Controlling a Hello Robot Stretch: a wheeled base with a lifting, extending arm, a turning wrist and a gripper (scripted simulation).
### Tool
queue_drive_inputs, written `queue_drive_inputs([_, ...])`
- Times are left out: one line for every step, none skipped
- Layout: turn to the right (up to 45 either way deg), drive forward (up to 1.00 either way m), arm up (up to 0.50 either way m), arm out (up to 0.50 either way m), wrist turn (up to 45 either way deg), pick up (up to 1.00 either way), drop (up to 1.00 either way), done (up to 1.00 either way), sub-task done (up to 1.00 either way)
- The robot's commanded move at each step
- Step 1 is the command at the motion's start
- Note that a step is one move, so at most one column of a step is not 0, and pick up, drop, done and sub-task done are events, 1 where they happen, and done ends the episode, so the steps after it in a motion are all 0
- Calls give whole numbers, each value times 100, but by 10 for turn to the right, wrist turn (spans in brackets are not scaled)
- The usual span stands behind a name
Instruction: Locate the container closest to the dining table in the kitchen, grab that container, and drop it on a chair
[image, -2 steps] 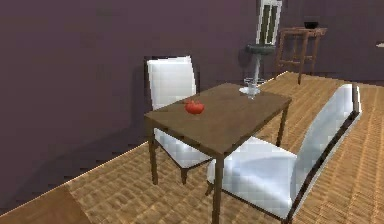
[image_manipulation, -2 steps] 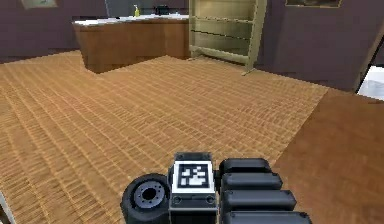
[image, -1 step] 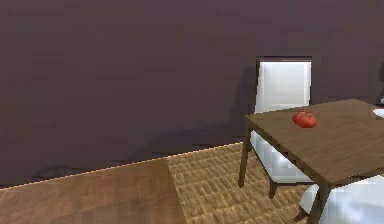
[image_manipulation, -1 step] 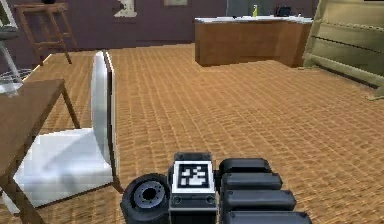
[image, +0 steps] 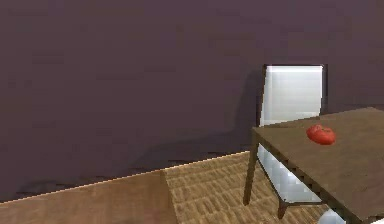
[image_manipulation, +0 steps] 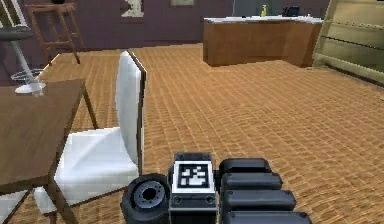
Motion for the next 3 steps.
queue_drive_inputs([450,0,0,0,0,0,0,0,0])
queue_drive_inputs([270,0,0,0,0,0,0,0,0])
queue_drive_inputs([0,20,0,0,0,0,0,0,0])
